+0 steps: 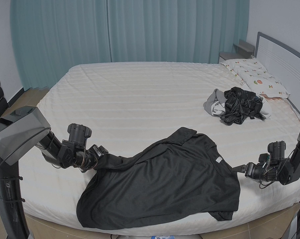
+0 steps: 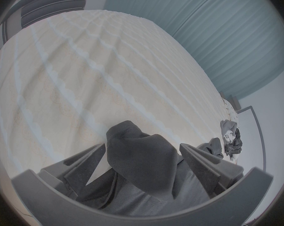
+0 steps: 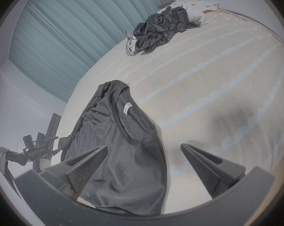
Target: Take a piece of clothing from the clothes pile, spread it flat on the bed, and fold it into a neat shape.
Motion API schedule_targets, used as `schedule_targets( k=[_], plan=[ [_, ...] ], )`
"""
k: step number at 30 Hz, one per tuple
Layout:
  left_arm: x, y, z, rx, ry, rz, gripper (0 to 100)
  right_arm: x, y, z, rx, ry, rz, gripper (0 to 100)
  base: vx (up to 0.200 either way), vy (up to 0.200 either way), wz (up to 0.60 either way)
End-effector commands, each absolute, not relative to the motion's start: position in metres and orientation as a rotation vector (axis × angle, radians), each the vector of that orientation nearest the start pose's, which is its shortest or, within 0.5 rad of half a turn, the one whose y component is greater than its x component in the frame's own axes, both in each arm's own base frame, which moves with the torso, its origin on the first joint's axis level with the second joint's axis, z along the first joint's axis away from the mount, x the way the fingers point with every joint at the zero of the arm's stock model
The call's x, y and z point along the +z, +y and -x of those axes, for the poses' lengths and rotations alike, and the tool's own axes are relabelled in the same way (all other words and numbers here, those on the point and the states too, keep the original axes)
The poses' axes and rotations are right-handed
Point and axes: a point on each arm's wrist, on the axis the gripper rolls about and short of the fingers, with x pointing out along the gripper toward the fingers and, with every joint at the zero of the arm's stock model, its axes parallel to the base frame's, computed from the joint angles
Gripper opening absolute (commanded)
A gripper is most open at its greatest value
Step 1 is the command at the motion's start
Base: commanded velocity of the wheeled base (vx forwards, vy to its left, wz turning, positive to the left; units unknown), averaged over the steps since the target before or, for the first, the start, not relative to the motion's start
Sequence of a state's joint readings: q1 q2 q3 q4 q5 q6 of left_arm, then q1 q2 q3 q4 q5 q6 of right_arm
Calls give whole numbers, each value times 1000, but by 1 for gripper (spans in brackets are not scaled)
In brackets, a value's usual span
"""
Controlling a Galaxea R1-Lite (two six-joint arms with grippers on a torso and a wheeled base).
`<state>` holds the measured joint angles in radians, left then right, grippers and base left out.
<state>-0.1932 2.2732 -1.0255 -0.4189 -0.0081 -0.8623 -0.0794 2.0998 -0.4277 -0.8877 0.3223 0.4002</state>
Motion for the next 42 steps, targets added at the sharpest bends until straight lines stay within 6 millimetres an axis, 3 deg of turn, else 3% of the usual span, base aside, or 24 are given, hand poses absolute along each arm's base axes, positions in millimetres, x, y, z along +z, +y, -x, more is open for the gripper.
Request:
schedule_targets(
  k=[1,4,7,13,18,26,33,34,38,42],
  plan=[
    [3,-77,-385,181,867,728,0,6,-15,-281,73,810,-535,100,0,0,0],
    [0,-78,-402,181,831,739,0,6,-15,-280,73,810,-535,100,0,0,0],
    [2,-77,-407,193,808,741,0,6,-15,-280,73,810,-535,100,0,0,0],
    [31,-66,-436,239,633,791,0,6,-15,-281,73,810,-535,100,0,0,0],
    [43,-65,-456,218,556,797,0,6,-15,-281,73,808,-535,100,0,0,0],
    [19,-64,-485,254,504,695,0,4,-15,-283,73,799,-534,100,0,0,0],
    [8,-61,-490,269,500,689,0,2,-11,-288,74,740,-577,100,0,0,0],
    [9,-60,-491,268,496,691,100,4,-11,-288,75,724,-588,100,0,0,0],
    [9,-59,-494,274,489,696,100,8,-3,-289,95,683,-627,100,0,0,0],
    [19,-43,-490,314,475,745,100,15,9,-302,131,636,-666,100,0,0,0]
  ],
)
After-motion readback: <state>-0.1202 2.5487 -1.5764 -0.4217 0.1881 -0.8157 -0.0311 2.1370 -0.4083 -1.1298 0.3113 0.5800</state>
